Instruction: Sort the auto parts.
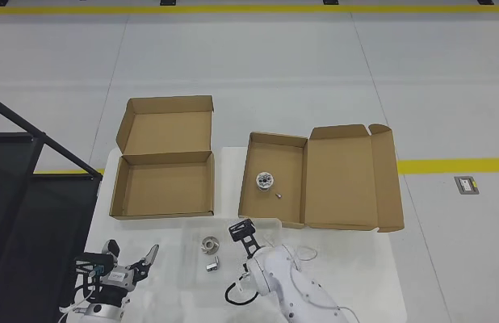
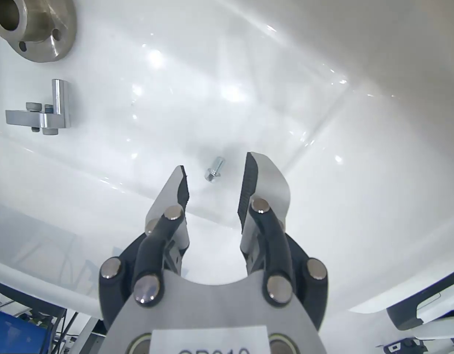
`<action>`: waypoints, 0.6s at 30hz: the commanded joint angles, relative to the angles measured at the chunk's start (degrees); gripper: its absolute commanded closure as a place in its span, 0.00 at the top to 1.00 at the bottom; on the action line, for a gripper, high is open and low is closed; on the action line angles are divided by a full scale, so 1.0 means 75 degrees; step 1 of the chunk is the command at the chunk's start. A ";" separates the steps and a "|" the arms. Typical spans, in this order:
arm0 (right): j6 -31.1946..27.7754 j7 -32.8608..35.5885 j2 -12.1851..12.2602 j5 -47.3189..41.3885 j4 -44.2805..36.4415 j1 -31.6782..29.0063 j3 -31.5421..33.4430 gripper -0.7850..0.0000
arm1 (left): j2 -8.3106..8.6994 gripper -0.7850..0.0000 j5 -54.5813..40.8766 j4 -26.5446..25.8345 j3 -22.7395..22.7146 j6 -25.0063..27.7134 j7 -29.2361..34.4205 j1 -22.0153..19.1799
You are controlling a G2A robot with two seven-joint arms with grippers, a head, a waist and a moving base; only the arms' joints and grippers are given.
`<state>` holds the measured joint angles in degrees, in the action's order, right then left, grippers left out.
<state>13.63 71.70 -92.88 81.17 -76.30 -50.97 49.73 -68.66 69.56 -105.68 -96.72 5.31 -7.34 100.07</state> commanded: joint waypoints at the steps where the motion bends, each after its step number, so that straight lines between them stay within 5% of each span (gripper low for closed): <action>1: 0.0022 0.0068 -0.0026 -0.0104 0.0149 0.0085 0.0046 0.40 | 0.0000 1.00 0.0000 0.0000 0.0000 0.0000 0.0000 0.0000; 18: -0.0011 0.0117 -0.0219 -0.0509 0.1033 0.0503 0.0103 0.28 | 0.0000 1.00 0.0000 0.0000 0.0000 0.0000 0.0000 0.0000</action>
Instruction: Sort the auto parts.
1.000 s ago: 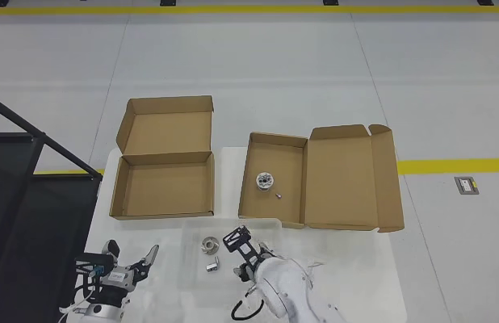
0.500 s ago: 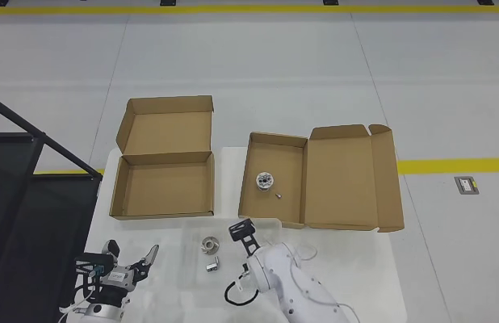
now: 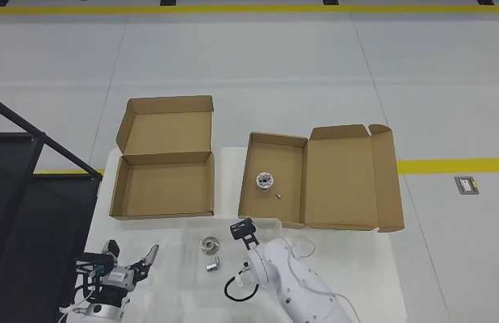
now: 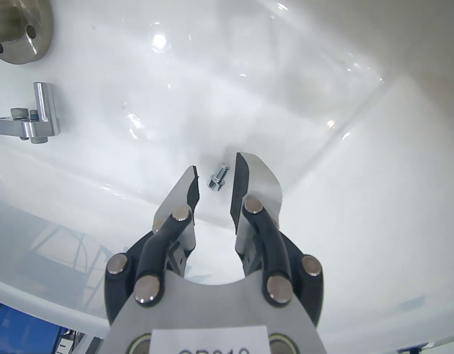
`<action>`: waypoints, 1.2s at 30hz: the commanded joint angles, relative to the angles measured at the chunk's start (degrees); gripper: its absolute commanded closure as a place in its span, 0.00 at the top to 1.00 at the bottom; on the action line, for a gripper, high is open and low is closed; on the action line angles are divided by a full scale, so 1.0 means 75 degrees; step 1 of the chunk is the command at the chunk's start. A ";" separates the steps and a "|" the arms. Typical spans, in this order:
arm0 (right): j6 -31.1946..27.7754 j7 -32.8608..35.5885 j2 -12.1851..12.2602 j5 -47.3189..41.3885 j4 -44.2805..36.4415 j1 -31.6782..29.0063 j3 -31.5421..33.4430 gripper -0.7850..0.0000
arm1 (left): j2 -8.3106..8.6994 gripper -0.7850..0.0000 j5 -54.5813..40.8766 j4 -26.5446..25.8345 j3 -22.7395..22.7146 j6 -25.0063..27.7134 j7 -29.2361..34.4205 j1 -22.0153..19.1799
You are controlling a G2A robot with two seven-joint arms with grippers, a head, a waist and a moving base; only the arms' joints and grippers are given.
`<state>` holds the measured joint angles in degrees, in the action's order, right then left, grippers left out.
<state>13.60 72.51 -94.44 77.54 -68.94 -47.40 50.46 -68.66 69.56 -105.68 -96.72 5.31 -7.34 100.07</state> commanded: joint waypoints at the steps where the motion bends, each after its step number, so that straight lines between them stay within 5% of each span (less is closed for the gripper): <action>1: -0.0022 0.0010 -0.0020 -0.0057 0.0096 0.0042 0.0008 0.27 | 0.0000 1.00 0.0000 0.0000 0.0000 0.0000 0.0000 0.0000; 6: -0.0051 0.0010 -0.0063 -0.0124 0.0322 0.0136 0.0020 0.18 | 0.0000 1.00 0.0000 0.0000 0.0000 0.0000 0.0000 0.0000; 8: -0.0069 -0.0014 -0.0077 -0.0142 0.0374 0.0156 0.0025 0.04 | 0.0000 1.00 0.0000 0.0000 0.0000 0.0000 0.0000 0.0000; 10: -0.0059 -0.0054 -0.0080 -0.0130 0.0349 0.0160 0.0055 0.00 | 0.0000 1.00 0.0000 0.0000 0.0000 0.0000 0.0000 0.0000; 18: -0.0070 -0.0088 0.0046 0.0622 -0.1101 -0.0241 0.0261 0.00 | 0.0000 1.00 0.0000 0.0000 0.0000 0.0000 0.0000 0.0000; 26: -0.0990 -0.0921 0.0288 0.2058 -0.3329 -0.1034 0.0428 0.00 | 0.0000 1.00 0.0000 0.0000 0.0000 0.0000 0.0000 0.0000; 36: -0.1474 -0.2224 0.0222 0.2244 -0.1836 -0.0037 0.0758 0.00 | 0.0000 1.00 0.0000 0.0000 0.0000 0.0000 0.0000 0.0000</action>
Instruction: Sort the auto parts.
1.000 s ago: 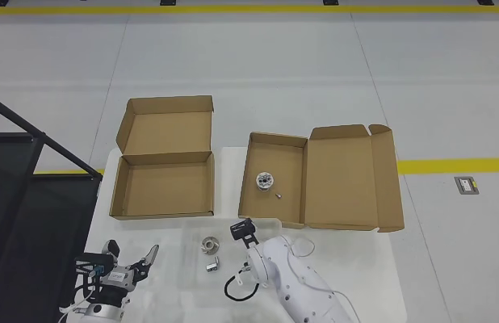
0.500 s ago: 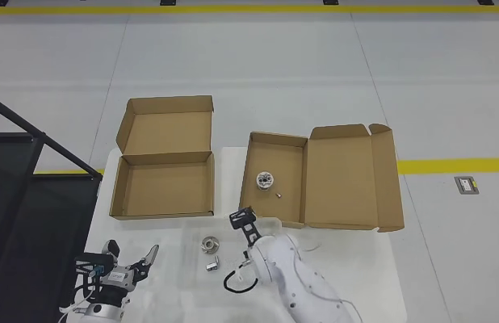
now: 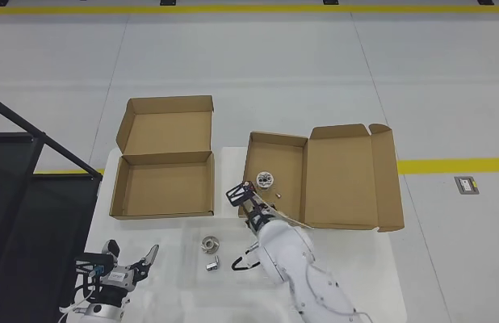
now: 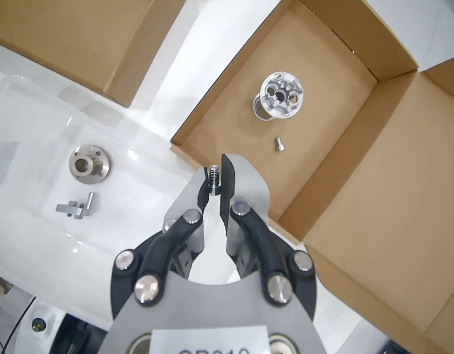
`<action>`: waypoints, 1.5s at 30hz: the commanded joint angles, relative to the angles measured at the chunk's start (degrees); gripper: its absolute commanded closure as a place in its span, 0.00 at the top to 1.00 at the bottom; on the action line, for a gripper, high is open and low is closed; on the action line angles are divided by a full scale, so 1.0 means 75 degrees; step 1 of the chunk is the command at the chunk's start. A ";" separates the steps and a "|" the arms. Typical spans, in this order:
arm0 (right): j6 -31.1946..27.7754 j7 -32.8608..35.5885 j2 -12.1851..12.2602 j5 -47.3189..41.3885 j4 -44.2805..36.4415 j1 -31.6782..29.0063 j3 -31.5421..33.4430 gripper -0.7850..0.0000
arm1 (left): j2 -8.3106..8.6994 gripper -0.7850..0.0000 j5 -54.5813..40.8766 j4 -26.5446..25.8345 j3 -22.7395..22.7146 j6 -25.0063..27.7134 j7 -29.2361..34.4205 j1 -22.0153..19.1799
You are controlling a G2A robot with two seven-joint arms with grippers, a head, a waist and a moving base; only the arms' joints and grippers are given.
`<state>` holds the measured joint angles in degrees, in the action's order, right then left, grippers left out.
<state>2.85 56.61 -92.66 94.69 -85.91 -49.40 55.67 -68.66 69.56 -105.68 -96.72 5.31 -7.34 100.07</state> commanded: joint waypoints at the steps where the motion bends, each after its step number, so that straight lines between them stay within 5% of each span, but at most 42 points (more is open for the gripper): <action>1: -0.0033 -0.0176 -0.0037 -0.0096 0.0760 0.0417 0.0104 0.00 | 0.0000 1.00 0.0000 0.0000 0.0000 0.0000 0.0000 0.0000; 7: -0.0257 -0.0610 -0.0160 -0.0942 0.2582 0.1317 0.0371 0.00 | 0.0000 1.00 0.0000 0.0000 0.0000 0.0000 0.0000 0.0000; 20: -0.0276 -0.0879 -0.0161 -0.0946 0.2703 0.1265 0.0415 0.00 | 0.0000 1.00 0.0000 0.0000 0.0000 0.0000 0.0000 0.0000; 45: -0.0747 -0.2179 -0.0408 -0.1883 0.6165 0.2829 0.0531 0.00 | 0.0000 1.00 0.0000 0.0000 0.0000 0.0000 0.0000 0.0000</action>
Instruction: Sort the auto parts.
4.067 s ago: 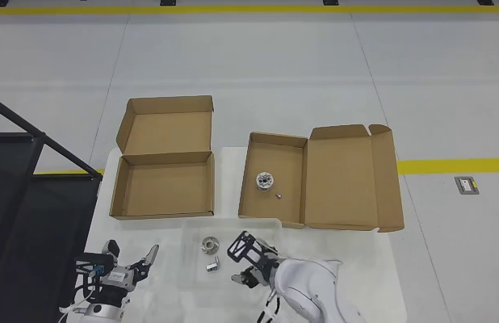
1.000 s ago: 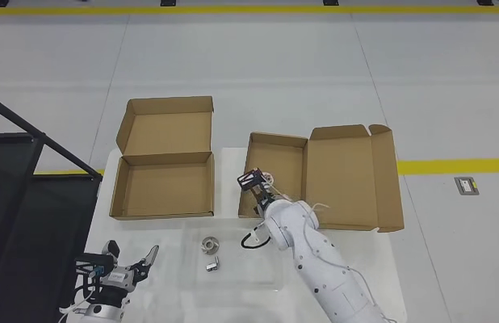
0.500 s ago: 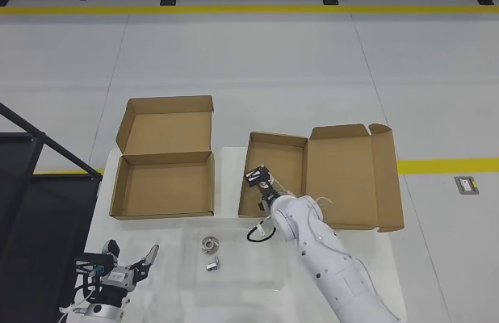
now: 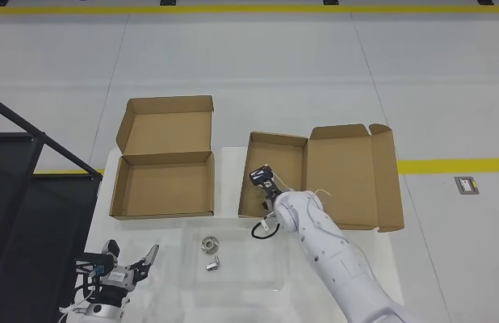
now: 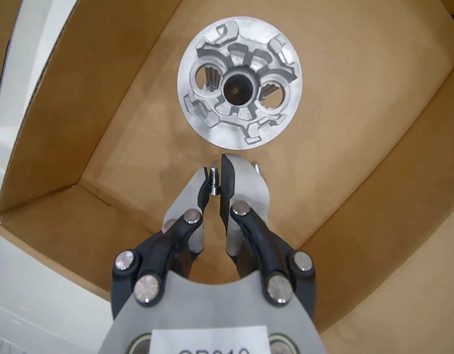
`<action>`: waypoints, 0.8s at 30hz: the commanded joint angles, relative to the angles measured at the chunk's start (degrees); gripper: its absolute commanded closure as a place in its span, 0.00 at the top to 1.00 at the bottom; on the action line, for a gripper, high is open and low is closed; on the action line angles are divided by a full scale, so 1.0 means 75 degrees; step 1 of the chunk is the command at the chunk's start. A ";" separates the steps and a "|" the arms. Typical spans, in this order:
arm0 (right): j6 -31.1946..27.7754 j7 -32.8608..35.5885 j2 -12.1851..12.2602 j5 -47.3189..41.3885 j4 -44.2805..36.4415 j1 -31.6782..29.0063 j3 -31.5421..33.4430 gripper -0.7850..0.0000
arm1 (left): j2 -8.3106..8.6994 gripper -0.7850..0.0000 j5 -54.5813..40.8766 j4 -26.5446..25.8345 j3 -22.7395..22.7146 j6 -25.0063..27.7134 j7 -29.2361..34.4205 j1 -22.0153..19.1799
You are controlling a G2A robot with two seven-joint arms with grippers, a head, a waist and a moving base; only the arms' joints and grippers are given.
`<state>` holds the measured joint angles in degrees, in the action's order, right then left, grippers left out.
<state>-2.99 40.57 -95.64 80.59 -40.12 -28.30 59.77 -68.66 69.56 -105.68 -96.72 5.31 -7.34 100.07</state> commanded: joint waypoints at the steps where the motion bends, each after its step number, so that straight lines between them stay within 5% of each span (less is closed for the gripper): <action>1: 0.0069 -0.0040 -0.0022 0.0010 0.0110 0.0036 -0.0035 0.00 | 0.0000 1.00 0.0000 0.0000 0.0000 0.0000 0.0000 0.0000; 24: 0.0326 -0.0189 -0.0032 0.0053 0.0125 0.0006 0.0010 0.20 | 0.0000 1.00 0.0000 0.0000 0.0000 0.0000 0.0000 0.0000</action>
<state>-0.55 39.10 -95.94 80.91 -38.88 -28.08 59.75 -68.66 69.56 -105.68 -96.72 5.31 -7.34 100.07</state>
